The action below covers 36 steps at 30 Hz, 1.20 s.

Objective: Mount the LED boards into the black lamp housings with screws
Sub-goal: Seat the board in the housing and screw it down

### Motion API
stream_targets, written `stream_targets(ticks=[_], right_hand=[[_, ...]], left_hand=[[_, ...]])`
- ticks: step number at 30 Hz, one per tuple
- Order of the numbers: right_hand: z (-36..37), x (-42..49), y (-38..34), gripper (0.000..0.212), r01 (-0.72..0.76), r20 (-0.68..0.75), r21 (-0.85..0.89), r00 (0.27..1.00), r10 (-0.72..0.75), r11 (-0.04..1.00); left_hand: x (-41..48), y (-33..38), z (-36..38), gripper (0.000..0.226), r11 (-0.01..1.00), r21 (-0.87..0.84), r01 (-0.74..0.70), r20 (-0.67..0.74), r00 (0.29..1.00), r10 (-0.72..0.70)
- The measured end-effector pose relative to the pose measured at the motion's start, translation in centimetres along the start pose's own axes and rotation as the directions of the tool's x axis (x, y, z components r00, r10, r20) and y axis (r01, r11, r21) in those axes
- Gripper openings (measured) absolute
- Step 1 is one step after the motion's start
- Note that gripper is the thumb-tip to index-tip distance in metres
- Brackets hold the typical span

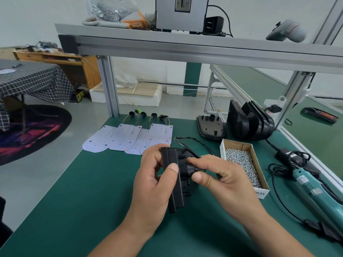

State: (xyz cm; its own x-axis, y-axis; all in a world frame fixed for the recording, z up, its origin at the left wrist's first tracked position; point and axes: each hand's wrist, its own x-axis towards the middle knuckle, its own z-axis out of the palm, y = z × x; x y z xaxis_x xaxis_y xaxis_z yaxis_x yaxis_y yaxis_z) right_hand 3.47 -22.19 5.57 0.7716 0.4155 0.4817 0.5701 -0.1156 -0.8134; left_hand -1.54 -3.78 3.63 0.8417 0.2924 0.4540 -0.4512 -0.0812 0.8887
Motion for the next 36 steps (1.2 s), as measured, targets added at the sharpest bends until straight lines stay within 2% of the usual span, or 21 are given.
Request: stream_targets(ticks=[7, 12, 16, 20, 21, 23, 25, 27, 32, 36], right_hand=[[0.3, -0.1, -0.1, 0.030, 0.117, -0.034, -0.168, 0.992, -0.125, 0.979], [0.4, -0.1, -0.4, 0.029, 0.086, -0.058, -0.181, 0.994, -0.098, 0.980], [0.7, 0.1, -0.6, 0.032, 0.203, -0.045, -0.355, 0.971, -0.234, 0.912], [0.9, 0.6, -0.8, 0.032, 0.356, 0.055, -0.566, 0.916, -0.397, 0.744], [0.8, 0.7, -0.7, 0.033, 0.362, 0.068, -0.557, 0.917, -0.394, 0.748], [0.2, 0.6, -0.5, 0.032, 0.331, 0.065, -0.449, 0.938, -0.339, 0.830], [0.1, 0.2, -0.4, 0.030, 0.262, 0.011, -0.368, 0.961, -0.277, 0.892], [0.2, 0.0, -0.3, 0.025, 0.217, -0.025, -0.350, 0.970, -0.241, 0.911], [0.4, 0.7, -0.9, 0.016, 0.361, 0.077, -0.459, 0.926, -0.369, 0.811], [0.7, 0.9, -1.3, 0.015, 0.408, 0.114, -0.503, 0.905, -0.409, 0.762]], left_hand=[[0.0, 0.4, 0.2, 0.019, 0.998, 0.046, -0.032, 0.004, 0.999, 0.032], [-0.2, 0.6, 0.4, 0.019, 0.997, 0.060, -0.051, -0.004, 0.999, 0.051], [-0.4, 0.7, 0.9, 0.020, 0.997, 0.062, -0.038, -0.027, 0.999, 0.039], [-0.6, 0.6, 0.7, 0.021, 0.998, 0.054, -0.032, -0.043, 0.998, 0.035], [-0.6, 0.6, 0.6, 0.021, 0.999, 0.041, -0.021, -0.044, 0.999, 0.022], [-0.6, 0.6, 0.5, 0.021, 1.000, 0.010, 0.008, -0.048, 0.999, -0.008], [-0.5, 0.8, 0.5, 0.022, 1.000, 0.006, 0.018, -0.043, 0.999, -0.018], [-0.7, 0.9, 0.7, 0.025, 1.000, 0.008, 0.016, -0.046, 0.999, -0.016], [-1.4, 1.0, 1.1, 0.025, 0.999, 0.033, 0.005, -0.139, 0.990, -0.001], [-1.6, 1.0, 1.0, 0.025, 0.999, 0.042, 0.000, -0.145, 0.989, 0.007]])
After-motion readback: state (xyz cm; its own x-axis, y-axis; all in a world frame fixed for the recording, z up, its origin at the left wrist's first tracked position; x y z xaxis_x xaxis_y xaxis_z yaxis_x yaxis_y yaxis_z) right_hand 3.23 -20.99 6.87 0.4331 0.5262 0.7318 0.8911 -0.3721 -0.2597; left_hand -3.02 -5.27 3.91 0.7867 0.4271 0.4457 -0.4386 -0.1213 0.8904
